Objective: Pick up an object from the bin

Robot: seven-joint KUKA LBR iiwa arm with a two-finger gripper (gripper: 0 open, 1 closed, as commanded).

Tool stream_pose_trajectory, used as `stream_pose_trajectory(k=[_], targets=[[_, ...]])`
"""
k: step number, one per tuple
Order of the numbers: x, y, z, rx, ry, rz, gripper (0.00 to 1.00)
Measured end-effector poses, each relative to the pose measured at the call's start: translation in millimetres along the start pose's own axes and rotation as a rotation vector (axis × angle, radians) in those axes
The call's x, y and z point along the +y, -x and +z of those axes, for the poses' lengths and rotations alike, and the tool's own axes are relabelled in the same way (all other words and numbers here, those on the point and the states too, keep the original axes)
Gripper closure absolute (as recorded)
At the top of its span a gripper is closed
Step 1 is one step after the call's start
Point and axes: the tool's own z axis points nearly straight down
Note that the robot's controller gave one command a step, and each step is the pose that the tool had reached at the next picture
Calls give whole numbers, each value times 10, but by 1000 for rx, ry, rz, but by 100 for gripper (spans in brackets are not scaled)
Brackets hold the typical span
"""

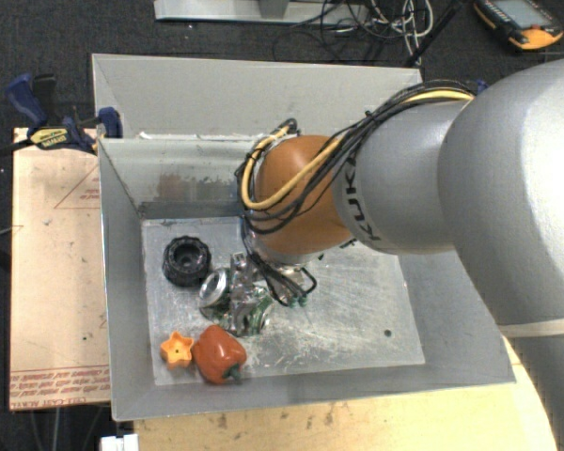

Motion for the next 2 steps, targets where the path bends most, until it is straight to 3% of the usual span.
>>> stream_pose_trajectory(k=[2], targets=[[-21, -19, -23, 2, 3, 9, 100]])
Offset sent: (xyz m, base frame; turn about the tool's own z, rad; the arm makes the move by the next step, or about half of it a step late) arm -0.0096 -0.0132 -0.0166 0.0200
